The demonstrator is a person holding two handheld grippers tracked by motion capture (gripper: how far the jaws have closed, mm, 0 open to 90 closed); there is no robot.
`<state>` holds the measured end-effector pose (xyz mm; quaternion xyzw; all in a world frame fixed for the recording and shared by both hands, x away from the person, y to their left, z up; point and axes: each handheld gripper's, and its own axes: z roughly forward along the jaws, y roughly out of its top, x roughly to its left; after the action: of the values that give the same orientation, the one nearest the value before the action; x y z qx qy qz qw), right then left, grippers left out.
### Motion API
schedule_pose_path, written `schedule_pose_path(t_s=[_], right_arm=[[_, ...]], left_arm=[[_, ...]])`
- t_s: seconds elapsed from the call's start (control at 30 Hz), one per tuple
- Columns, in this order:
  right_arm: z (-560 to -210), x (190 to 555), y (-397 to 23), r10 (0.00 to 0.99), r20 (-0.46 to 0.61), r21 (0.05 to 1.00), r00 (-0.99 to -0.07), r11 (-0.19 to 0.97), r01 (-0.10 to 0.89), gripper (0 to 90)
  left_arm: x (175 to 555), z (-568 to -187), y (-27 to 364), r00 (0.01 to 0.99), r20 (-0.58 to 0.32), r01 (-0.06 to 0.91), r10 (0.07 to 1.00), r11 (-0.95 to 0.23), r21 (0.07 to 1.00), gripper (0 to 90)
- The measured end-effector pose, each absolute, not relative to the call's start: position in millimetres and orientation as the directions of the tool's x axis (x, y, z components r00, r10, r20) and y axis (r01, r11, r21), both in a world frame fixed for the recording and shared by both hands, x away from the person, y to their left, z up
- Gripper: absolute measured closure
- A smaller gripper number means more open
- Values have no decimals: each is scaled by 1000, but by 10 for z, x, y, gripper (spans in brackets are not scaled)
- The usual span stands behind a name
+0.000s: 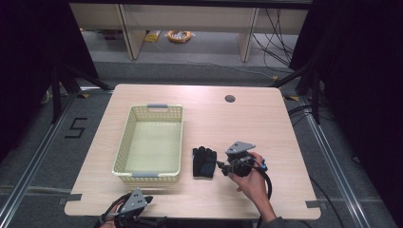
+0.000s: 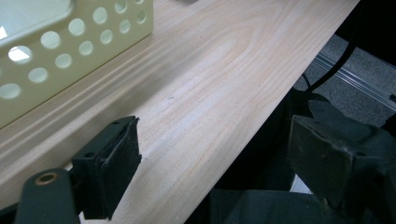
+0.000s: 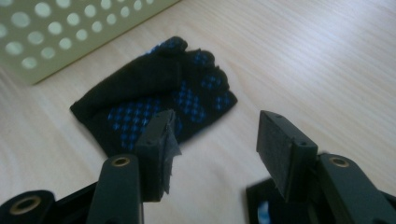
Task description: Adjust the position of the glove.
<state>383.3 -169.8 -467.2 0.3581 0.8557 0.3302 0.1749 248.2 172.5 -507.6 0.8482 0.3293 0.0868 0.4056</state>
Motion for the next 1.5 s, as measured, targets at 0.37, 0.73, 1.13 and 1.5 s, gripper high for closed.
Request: schedule_pose_path(t_s=[0.37,0.73,1.13,1.5], right_arm=[[-4819,4363,-1416,725,-32,644,-688,542,540,543],[-4960,4542,-1297,712,15,602,-702,554,574,584],[-5015,4499,-1276,701,89,602,-707,528,599,817],[-4755,4263,-1331,699,129,686,-704,449,572,853]], left_arm=[[2474,-5079,1717,766,-136,489,628,-432,758,163],[2469,-5067,1717,769,-126,484,626,-443,755,163],[2460,-5064,1713,766,-137,487,628,-428,761,165],[2453,-5053,1713,758,-153,492,634,-404,771,165]])
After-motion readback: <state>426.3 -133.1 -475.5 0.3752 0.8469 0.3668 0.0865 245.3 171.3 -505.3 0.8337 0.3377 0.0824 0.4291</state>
